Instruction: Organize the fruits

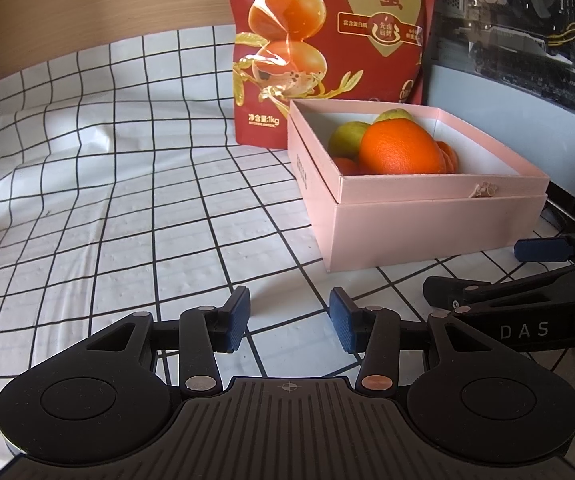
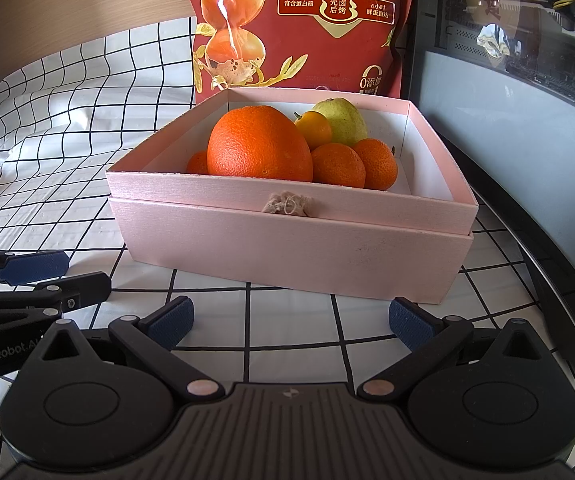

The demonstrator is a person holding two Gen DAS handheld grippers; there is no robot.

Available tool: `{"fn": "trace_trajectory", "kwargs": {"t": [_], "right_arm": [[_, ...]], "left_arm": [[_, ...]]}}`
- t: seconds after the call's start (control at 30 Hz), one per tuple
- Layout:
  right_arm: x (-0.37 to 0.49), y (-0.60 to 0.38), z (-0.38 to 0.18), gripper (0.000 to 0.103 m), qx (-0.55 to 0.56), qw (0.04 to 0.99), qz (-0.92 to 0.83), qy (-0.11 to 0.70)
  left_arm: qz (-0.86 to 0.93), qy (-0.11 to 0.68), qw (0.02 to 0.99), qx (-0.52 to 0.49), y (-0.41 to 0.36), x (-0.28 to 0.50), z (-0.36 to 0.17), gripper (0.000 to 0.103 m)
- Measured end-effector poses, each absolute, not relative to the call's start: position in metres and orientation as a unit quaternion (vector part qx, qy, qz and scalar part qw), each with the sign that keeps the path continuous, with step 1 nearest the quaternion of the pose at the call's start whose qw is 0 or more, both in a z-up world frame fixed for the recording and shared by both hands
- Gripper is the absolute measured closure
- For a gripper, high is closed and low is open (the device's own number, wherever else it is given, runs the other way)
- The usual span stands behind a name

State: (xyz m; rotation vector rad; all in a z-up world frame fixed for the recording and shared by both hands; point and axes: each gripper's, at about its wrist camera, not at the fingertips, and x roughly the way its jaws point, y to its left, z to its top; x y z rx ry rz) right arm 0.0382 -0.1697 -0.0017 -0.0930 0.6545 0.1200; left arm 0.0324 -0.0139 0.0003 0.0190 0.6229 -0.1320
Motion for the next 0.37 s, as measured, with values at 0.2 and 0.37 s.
{"fn": "trace_trajectory", "kwargs": {"t": [0.2, 0.37], "right_arm": [[0.0384, -0.1699, -0.0018, 0.0, -0.046, 0.944, 0.059, 0.321], [0.0385, -0.17, -0.0018, 0.0, -0.046, 0.944, 0.059, 0.321]], "left_arm": [[-0.065, 0.306, 0.95, 0.008, -0.012, 0.0325, 0.0005, 0.053], [-0.066, 0.306, 0.95, -0.001, -0.0097, 0.0326, 0.0007, 0.058]]}}
